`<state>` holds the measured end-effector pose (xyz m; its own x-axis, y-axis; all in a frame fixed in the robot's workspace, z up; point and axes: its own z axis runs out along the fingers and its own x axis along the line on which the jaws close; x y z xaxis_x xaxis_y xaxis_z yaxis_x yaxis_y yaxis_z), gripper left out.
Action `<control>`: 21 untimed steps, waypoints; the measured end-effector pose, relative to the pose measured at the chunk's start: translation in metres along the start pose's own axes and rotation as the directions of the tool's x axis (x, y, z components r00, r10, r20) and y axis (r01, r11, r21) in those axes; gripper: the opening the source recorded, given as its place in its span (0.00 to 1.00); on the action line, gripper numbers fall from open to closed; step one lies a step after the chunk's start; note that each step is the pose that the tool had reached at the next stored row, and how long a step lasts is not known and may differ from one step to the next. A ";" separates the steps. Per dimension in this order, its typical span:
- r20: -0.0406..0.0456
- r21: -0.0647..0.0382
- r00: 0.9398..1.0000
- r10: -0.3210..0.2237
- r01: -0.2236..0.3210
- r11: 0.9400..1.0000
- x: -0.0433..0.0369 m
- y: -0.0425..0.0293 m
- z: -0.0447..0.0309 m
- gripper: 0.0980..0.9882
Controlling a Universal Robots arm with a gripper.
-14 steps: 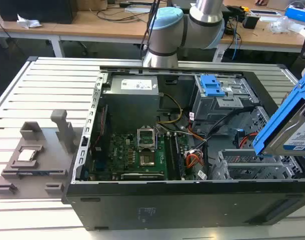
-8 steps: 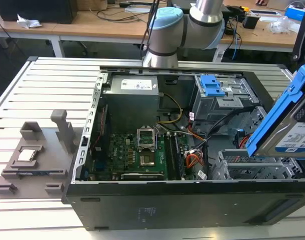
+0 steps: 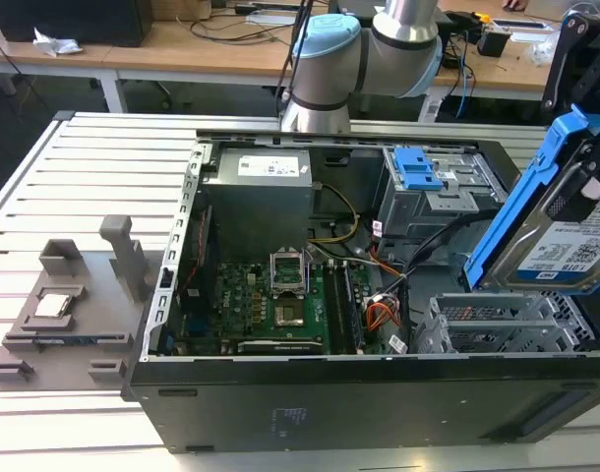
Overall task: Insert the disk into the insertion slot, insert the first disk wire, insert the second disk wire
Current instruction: 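Insert the disk into the insertion slot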
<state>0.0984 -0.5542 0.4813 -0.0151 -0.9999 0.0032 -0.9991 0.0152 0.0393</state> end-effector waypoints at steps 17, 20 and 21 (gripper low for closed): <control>0.000 0.000 1.000 -0.002 0.002 1.000 -0.0034 -0.0006 0.0181 0.30; 0.000 0.000 1.000 -0.002 0.002 1.000 -0.0034 -0.0008 0.0218 0.30; 0.000 0.000 1.000 -0.002 0.002 1.000 -0.0034 -0.0009 0.0245 0.30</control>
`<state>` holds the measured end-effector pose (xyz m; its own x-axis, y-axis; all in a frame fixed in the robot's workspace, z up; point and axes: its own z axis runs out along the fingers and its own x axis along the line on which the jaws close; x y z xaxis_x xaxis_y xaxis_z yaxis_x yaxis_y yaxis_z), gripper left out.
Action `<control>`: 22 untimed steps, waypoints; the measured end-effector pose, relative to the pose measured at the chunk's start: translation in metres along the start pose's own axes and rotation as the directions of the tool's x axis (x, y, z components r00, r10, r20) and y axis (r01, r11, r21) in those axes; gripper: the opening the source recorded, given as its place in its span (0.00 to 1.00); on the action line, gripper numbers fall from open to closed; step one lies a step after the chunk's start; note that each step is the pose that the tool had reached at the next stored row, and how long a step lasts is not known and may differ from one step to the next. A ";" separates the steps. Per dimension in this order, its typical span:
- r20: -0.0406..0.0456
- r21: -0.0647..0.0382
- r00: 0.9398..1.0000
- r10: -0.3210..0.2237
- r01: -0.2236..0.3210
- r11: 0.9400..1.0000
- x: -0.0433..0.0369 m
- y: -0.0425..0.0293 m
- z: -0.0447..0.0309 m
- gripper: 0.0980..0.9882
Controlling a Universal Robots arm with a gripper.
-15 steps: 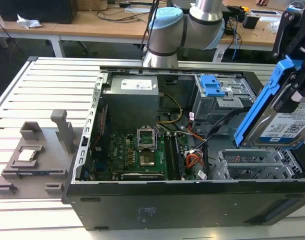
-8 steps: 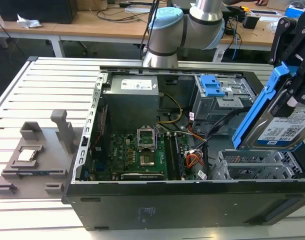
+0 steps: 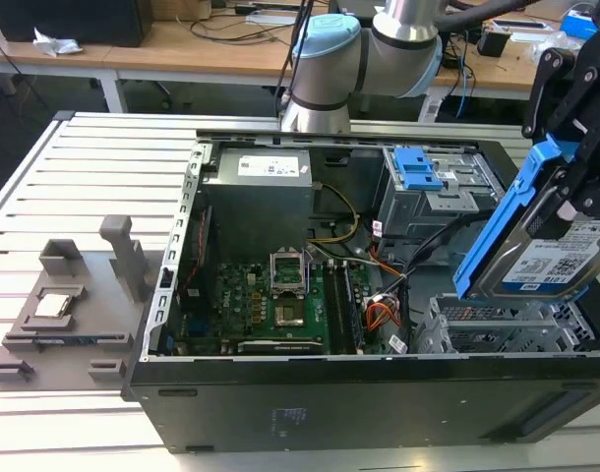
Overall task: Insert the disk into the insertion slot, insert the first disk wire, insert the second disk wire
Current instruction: 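Insert the disk into the insertion slot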
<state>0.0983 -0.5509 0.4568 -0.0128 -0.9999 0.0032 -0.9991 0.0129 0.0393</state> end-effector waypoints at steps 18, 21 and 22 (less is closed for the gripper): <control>0.000 0.000 1.000 -0.001 0.001 1.000 -0.0021 -0.0009 0.0228 0.30; 0.000 0.000 1.000 -0.001 0.001 1.000 -0.0032 -0.0010 0.0255 0.30; 0.000 0.000 1.000 -0.001 0.001 1.000 -0.0033 -0.0011 0.0261 0.30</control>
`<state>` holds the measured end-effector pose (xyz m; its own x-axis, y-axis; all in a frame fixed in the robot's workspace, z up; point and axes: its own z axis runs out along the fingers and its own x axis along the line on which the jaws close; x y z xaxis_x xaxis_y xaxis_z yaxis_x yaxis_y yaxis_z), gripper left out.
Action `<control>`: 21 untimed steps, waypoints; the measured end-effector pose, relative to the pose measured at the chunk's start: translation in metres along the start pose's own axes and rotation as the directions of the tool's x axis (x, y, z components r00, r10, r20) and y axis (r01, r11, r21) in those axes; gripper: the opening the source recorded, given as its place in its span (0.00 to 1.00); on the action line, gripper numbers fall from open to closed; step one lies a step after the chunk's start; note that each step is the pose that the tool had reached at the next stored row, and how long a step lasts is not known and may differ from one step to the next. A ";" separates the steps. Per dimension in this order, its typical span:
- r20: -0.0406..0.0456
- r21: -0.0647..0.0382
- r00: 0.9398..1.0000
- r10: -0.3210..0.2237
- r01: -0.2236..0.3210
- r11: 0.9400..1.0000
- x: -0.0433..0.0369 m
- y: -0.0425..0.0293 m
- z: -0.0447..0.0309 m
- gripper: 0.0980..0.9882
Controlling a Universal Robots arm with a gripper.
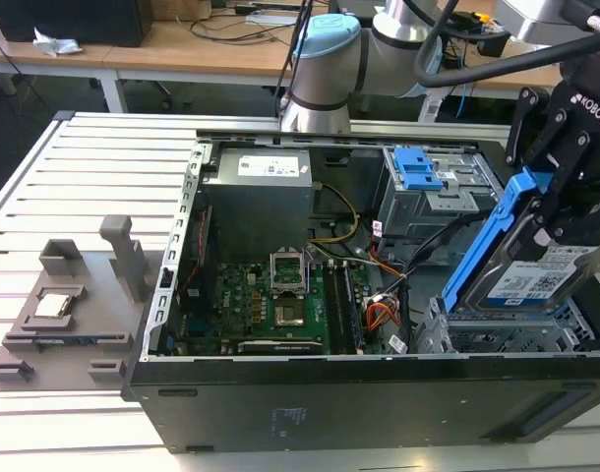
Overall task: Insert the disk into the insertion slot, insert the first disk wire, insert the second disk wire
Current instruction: 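Insert the disk into the insertion slot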
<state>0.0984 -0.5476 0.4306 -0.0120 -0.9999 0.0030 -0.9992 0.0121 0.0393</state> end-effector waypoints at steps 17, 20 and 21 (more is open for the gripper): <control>0.000 0.000 1.000 0.000 0.000 1.000 -0.0002 -0.0009 0.0241 0.30; 0.000 0.000 1.000 0.000 0.000 1.000 -0.0002 -0.0011 0.0293 0.30; 0.000 0.000 1.000 0.000 0.000 1.000 -0.0002 -0.0012 0.0308 0.30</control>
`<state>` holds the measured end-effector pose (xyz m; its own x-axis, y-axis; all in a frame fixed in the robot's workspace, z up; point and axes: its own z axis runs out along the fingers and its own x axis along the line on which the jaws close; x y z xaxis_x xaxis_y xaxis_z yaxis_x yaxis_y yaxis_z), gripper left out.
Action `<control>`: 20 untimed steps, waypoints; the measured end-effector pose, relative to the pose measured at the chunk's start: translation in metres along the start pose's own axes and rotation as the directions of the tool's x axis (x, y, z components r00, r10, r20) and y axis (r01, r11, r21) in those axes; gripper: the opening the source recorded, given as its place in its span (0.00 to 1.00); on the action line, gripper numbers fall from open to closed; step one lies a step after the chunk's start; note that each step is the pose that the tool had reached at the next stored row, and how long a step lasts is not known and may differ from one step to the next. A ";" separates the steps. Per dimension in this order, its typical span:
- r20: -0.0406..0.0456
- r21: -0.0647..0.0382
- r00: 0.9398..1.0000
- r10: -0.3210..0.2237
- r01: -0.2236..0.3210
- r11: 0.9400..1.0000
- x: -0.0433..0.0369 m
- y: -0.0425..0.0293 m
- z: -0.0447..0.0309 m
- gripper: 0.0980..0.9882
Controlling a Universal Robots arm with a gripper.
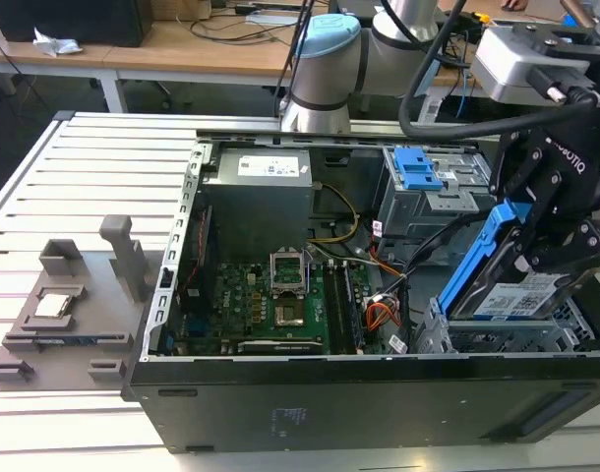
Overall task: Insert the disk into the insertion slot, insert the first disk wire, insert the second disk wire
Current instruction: 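Insert the disk into the insertion slot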
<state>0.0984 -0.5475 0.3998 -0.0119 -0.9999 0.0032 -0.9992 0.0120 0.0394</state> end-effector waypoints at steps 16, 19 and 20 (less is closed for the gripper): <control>0.000 0.000 1.000 0.000 0.000 1.000 0.0000 -0.0004 0.0094 0.31; 0.000 0.000 1.000 0.000 0.000 1.000 0.0000 -0.0004 0.0097 0.39; 0.000 0.000 1.000 0.000 0.000 1.000 0.0000 -0.0004 0.0097 0.39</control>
<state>0.0984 -0.5475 0.3901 -0.0119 -0.9999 0.0032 -0.9992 0.0120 0.0393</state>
